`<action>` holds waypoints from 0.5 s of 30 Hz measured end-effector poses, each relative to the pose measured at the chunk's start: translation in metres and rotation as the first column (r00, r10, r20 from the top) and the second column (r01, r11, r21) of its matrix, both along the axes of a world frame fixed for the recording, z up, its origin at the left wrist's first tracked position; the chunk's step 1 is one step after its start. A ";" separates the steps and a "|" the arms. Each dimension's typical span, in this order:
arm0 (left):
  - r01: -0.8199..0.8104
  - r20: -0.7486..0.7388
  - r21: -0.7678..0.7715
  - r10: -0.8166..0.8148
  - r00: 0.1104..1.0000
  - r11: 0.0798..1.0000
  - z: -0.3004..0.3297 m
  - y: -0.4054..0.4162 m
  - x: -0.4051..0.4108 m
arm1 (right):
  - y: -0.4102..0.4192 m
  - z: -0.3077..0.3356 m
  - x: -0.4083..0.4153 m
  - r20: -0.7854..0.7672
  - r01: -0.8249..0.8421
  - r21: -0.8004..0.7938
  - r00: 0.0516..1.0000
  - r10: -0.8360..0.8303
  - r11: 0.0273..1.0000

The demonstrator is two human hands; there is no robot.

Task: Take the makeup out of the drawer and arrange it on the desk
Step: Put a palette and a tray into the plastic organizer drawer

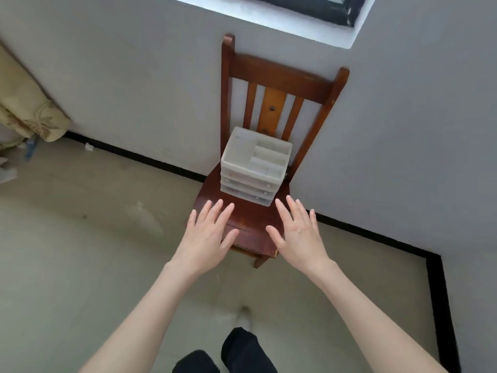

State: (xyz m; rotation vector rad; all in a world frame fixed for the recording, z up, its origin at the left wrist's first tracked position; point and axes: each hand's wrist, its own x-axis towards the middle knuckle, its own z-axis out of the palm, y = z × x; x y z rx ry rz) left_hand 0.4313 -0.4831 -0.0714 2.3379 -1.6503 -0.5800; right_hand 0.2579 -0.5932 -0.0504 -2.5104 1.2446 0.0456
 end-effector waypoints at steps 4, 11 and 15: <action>-0.011 -0.082 0.076 0.017 0.997 0.997 -0.034 -0.046 0.009 | -0.053 -0.023 0.024 -0.044 -0.021 0.037 0.999 0.023 0.999; -0.062 -0.292 0.152 0.105 0.950 0.986 -0.118 -0.115 0.050 | -0.136 -0.096 0.082 -0.149 -0.058 -0.015 0.987 0.055 0.998; -0.167 -0.451 0.173 0.229 0.863 0.971 -0.173 -0.153 0.074 | -0.174 -0.144 0.111 -0.208 -0.057 -0.080 0.977 0.039 0.995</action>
